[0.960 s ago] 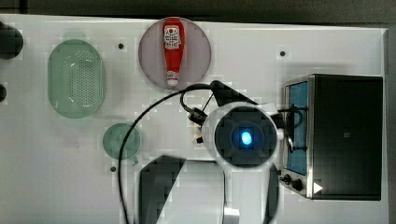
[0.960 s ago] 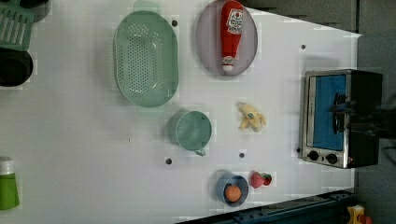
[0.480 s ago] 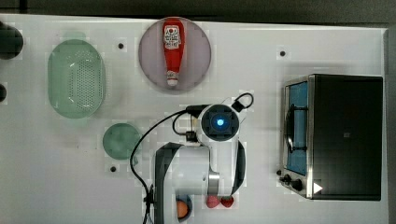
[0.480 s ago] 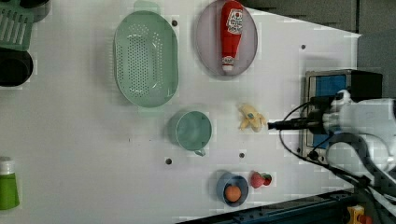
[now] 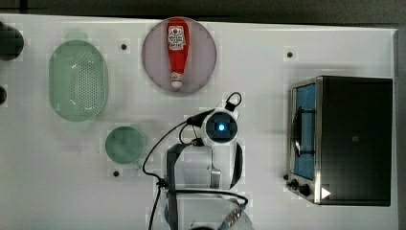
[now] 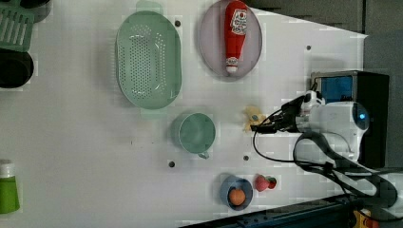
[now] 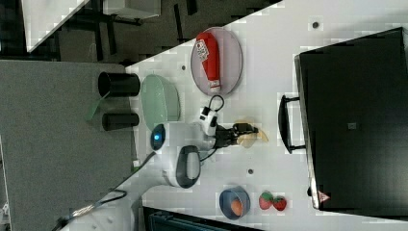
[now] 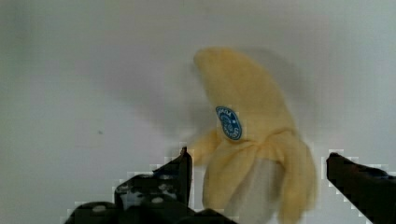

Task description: Pick Banana and place it in mug.

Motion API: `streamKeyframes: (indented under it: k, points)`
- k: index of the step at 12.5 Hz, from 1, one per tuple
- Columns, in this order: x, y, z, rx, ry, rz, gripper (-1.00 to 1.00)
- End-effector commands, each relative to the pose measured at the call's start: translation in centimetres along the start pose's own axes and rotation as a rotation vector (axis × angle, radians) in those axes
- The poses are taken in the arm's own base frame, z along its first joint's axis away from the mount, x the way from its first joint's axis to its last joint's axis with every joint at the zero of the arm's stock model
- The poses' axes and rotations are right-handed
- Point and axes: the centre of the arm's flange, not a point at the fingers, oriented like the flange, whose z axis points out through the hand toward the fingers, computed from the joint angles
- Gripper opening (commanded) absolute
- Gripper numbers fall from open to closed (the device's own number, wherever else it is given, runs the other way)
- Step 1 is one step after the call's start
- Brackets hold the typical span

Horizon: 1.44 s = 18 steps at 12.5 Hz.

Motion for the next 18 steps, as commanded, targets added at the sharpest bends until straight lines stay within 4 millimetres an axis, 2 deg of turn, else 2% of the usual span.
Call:
streamKeyframes:
  k: [1, 4, 6, 8, 10, 12, 14, 18]
  points:
    - [0.9, -0.2, -1.6, -0.044, 0.094, -0.086, 1.00]
    - [0.5, -0.3, -1.0, -0.038, 0.082, -0.085, 0.15]
    - [0.4, -0.1, -1.1, -0.039, 0.083, -0.080, -0.30]
    - [0.3, 0.2, -1.4, -0.042, 0.086, -0.074, -0.36]
    - [0.4, 0.9, -3.0, -0.057, 0.112, -0.056, -0.36]
    - [0.3, 1.6, -7.0, -0.068, 0.135, -0.043, -0.36]
    - [-0.4, 1.4, -12.0, -0.042, 0.094, -0.035, -0.36]
    - [-1.6, -0.5, -22.6, -0.017, 0.048, -0.044, -0.36]
